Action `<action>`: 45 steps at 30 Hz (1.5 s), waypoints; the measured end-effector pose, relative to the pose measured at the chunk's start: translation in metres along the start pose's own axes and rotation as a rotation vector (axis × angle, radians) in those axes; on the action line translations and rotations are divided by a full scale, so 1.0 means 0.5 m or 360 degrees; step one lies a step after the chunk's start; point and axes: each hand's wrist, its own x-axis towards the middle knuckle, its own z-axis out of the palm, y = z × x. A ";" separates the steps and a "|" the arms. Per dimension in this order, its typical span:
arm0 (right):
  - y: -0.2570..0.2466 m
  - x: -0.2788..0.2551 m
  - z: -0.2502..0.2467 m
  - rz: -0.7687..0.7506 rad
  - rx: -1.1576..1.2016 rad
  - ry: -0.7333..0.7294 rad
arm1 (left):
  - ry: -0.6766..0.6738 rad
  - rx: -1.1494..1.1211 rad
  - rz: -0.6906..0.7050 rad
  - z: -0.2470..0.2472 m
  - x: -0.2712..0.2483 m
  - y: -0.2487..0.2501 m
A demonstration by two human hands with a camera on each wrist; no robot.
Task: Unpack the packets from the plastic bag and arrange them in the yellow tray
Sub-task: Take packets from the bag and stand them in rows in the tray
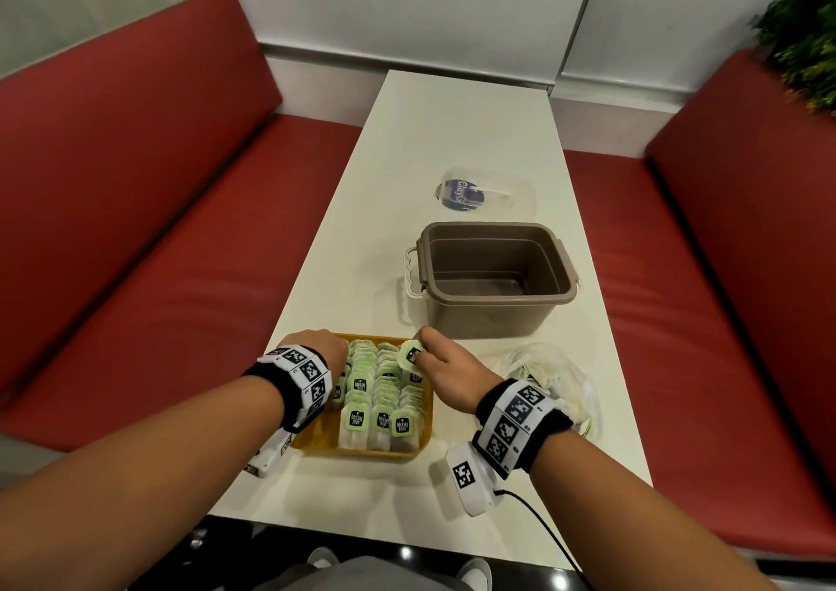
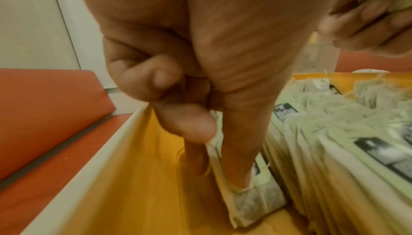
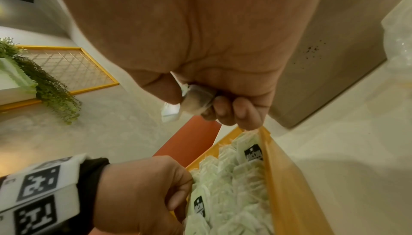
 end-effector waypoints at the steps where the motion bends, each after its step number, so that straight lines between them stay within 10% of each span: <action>1: 0.003 0.002 0.001 -0.0004 -0.0029 0.0007 | -0.0009 -0.0024 -0.0009 -0.002 0.003 0.001; 11: 0.009 0.005 -0.007 -0.0089 -0.0104 0.0110 | -0.0077 -0.0082 -0.0060 0.005 0.038 -0.015; 16: 0.010 0.014 -0.008 -0.0092 -0.0140 0.0134 | 0.0175 -0.0297 -0.0013 -0.062 -0.012 -0.019; 22: -0.005 0.021 0.000 -0.0165 -0.0033 0.0167 | 0.0366 -0.0850 0.0543 -0.133 -0.078 -0.009; 30: -0.015 0.029 0.001 -0.0212 -0.0047 0.0179 | 0.0552 -0.0779 0.0391 -0.122 -0.083 -0.004; 39: 0.020 0.035 -0.013 0.0176 -0.0637 0.0115 | -0.0176 -0.0296 -0.0002 -0.027 -0.041 -0.031; 45: 0.029 0.030 0.002 0.0362 -0.0591 -0.0094 | -0.0193 -0.0327 -0.0179 0.007 0.002 -0.010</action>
